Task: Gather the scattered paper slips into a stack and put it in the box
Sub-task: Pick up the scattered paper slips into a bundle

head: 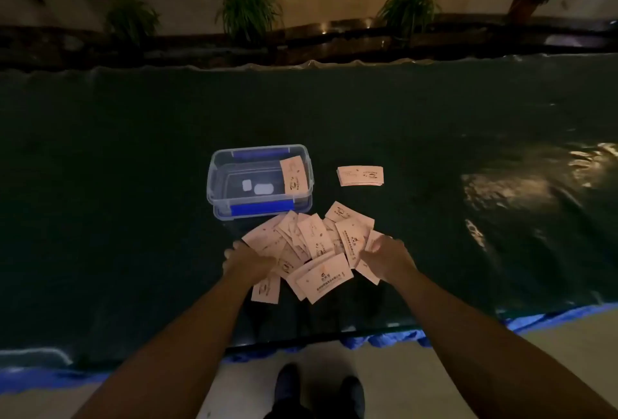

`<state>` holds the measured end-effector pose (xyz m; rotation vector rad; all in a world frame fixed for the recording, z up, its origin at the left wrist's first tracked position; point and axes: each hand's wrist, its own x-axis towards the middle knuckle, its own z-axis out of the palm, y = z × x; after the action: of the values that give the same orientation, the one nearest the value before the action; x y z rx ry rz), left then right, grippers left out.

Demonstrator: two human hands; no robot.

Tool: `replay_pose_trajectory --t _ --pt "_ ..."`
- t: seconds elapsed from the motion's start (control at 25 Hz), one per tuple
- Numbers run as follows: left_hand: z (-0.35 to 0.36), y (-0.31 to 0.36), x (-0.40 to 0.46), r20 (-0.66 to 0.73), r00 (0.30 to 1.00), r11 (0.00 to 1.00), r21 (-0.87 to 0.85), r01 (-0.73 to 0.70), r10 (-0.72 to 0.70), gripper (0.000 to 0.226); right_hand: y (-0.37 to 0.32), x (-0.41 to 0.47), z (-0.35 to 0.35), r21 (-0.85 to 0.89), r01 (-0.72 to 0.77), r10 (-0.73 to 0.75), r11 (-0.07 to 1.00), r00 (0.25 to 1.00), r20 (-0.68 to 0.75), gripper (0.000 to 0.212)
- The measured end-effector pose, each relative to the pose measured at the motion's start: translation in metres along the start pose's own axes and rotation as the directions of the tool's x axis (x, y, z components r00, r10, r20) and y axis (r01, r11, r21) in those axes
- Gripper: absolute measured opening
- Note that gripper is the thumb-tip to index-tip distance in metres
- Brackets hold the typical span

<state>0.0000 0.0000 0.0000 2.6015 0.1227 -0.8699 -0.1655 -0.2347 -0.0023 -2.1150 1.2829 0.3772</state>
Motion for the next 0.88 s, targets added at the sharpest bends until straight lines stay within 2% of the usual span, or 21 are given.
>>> replay_pose_trajectory --t 0.04,0.12,0.2,0.24,0.32,0.4,0.44,0.52,0.64,0.72,0.88 --pt "0.005 -0.003 -0.002 0.033 0.999 0.999 -0.019 0.035 -0.035 0.106 0.007 0.002 0.004 0.034 -0.072 0.072 0.997 0.997 0.013 0.056" --pt "0.015 -0.009 -0.008 -0.022 0.998 0.998 0.021 0.052 -0.051 0.100 0.020 0.005 0.010 0.136 -0.207 0.204 0.969 0.978 0.036 0.070" --pt "0.029 -0.011 -0.019 -0.188 0.976 0.972 0.226 -0.063 0.107 0.088 0.028 0.009 0.018 0.215 -0.231 0.234 0.949 0.972 0.013 0.081" --pt "0.037 -0.010 -0.026 -0.211 0.949 0.928 0.339 -0.154 0.234 0.080 0.029 0.012 0.019 0.244 -0.238 0.247 0.940 0.969 -0.003 0.086" --pt "0.051 -0.002 -0.040 -0.096 0.893 0.811 0.470 -0.349 0.440 0.078 0.028 0.015 0.020 0.253 -0.228 0.247 0.940 0.968 -0.045 0.095" --pt "0.069 0.006 -0.051 0.092 0.868 0.712 0.534 -0.456 0.487 0.095 0.026 0.018 0.022 0.229 -0.224 0.246 0.947 0.967 -0.069 0.102" --pt "0.076 0.008 -0.053 0.143 0.864 0.682 0.558 -0.473 0.483 0.103 0.024 0.019 0.024 0.192 -0.208 0.226 0.959 0.971 -0.082 0.104" --pt "0.087 0.010 -0.053 0.170 0.860 0.655 0.582 -0.482 0.482 0.107 0.017 0.020 0.028 0.121 -0.165 0.177 0.979 0.979 -0.100 0.106" --pt "0.087 0.007 -0.046 0.158 0.849 0.675 0.540 -0.502 0.504 0.093 0.008 0.021 0.031 0.121 -0.125 0.134 0.985 0.988 -0.077 0.105" --pt "0.081 0.004 -0.040 0.156 0.844 0.690 0.511 -0.513 0.512 0.084 0.003 0.020 0.032 0.098 -0.100 0.106 0.990 0.993 -0.052 0.098" --pt "0.070 -0.002 -0.031 0.184 0.835 0.720 0.432 -0.543 0.519 0.085 -0.006 0.016 0.036 0.049 -0.021 0.024 0.999 0.998 -0.050 0.085"
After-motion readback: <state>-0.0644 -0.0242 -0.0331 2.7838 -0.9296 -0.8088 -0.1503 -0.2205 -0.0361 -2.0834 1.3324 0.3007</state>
